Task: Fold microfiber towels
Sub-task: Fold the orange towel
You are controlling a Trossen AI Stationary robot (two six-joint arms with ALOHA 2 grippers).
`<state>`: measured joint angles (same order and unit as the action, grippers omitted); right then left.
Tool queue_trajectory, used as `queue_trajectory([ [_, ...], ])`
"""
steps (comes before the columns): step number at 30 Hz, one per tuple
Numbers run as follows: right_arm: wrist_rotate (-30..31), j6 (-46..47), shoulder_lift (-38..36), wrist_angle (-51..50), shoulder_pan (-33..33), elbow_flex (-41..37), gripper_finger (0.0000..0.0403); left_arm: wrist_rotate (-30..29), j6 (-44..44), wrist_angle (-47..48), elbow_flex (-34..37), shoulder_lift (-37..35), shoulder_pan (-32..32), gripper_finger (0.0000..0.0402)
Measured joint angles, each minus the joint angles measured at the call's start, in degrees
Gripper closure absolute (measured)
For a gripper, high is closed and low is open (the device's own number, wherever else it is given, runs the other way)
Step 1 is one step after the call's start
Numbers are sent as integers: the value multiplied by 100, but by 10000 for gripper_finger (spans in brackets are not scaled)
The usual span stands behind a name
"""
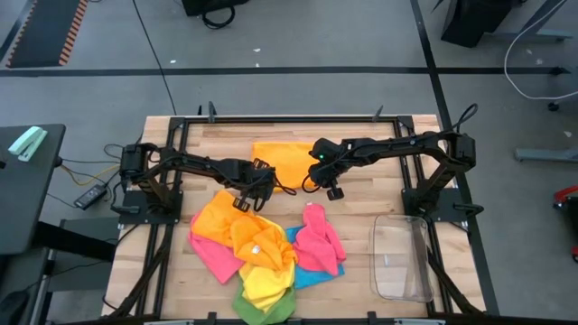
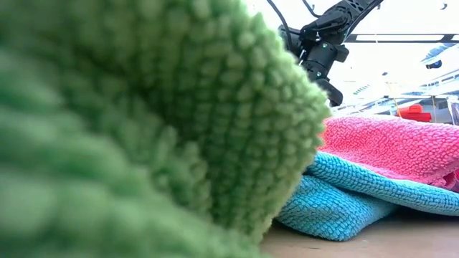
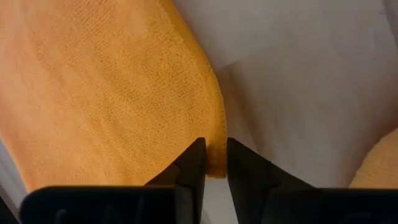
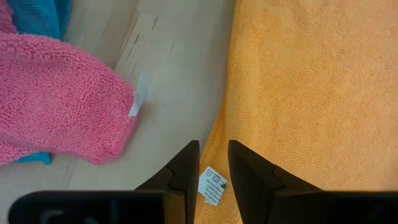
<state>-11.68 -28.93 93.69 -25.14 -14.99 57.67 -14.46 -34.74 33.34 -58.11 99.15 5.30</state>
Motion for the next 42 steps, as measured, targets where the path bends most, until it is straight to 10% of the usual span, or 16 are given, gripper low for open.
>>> queue_trajectory([
  [6, 2, -17, 0, 4, 155, 0, 308, -235, 593, 154, 0, -9, 0, 391],
  [19, 914, -264, 0, 50, 358, 0, 234, -394, 1425, 289, 0, -17, -13, 393],
  [42, 1227, -690, 487, -404, 290, 4, 235, -1124, 1615, 643, 0, -24, 33, 363],
])
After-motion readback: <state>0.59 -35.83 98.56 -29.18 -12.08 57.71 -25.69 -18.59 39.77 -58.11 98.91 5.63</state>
